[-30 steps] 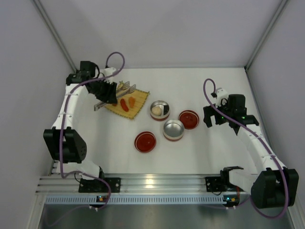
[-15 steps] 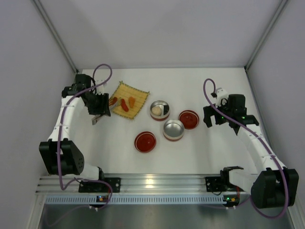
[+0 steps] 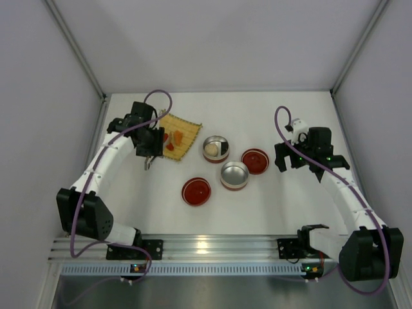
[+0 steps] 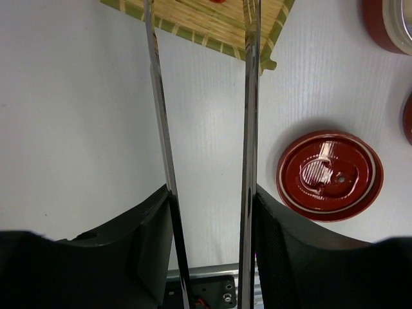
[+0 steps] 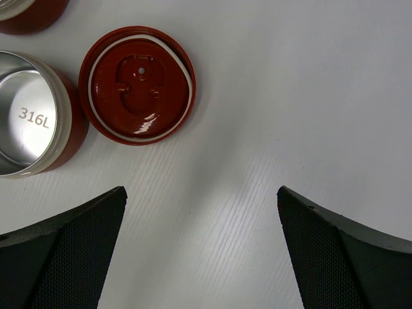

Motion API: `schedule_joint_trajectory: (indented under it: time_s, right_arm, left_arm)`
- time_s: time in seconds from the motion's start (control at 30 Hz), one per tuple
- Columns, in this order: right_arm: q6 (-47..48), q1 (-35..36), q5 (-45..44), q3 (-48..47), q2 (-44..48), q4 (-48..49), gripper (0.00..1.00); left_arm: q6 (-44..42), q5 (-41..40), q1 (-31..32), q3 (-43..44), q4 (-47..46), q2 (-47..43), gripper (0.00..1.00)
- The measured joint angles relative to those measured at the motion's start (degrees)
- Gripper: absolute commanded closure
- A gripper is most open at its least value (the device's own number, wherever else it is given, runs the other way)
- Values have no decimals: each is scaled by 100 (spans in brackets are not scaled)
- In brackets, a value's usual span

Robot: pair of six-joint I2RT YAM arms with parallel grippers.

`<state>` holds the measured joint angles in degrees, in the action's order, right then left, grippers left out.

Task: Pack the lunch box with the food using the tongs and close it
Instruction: Pick up the fake food from the plate.

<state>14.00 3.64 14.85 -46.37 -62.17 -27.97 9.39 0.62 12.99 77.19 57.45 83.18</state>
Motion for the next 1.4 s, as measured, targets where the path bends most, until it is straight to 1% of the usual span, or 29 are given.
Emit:
schedule_joint_trajectory:
  time_s: [0.2,0.4,0.8,1.13,1.4]
  right_arm:
    - [0,0,0,0,0,2,1]
    - [0,0,0,0,0,0,1]
    - [0,0,0,0,0,0,1]
    - [17,0,-2,0,0,0,1]
    - [55,0,-2,0,0,0,1]
  left_arm:
    - [396,-420,48,0,-98,142,49]
    - [570,-713,256,61,-190,278,50]
    - [723,-741,345,170,-260,791,50]
    - [802,-708,404,466,-293,1198,50]
    - [848,-756,404,498,-297,1300,50]
